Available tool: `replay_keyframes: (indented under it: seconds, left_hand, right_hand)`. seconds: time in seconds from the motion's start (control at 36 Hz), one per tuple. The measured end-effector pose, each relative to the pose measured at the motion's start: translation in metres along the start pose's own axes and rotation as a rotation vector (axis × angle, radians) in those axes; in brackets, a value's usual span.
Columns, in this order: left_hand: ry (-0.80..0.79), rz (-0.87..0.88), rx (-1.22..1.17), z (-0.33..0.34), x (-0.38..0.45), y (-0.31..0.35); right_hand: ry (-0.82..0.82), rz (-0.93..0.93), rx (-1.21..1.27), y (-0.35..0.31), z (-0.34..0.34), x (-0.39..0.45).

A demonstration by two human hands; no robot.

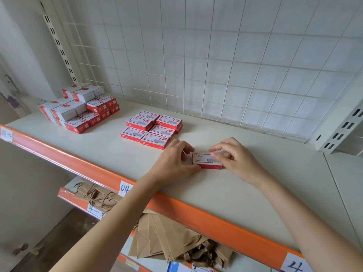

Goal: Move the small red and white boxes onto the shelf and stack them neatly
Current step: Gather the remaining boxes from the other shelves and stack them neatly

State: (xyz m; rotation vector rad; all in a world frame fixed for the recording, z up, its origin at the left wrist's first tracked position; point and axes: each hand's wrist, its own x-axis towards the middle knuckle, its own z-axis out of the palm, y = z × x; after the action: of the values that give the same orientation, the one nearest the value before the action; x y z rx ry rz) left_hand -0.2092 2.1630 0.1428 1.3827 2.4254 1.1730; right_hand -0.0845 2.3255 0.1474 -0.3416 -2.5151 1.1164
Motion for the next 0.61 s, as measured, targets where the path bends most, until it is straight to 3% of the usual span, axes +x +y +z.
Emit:
replay_keyframes:
  seconds: [0.25,0.36,0.61]
  left_hand:
    - [0.064,0.051,0.065,-0.006,0.001,0.002]
    - [0.003,0.106,0.113,-0.023,0.0,-0.005]
    - [-0.186,0.238,0.283,-0.083,-0.004,-0.036]
  right_hand:
    - [-0.091,-0.008,-0.171,-0.001,0.001,0.004]
    - [-0.173,-0.017,-0.251,-0.011,-0.003,0.015]
    - [-0.022,-0.067,-0.336,-0.05,0.034,0.071]
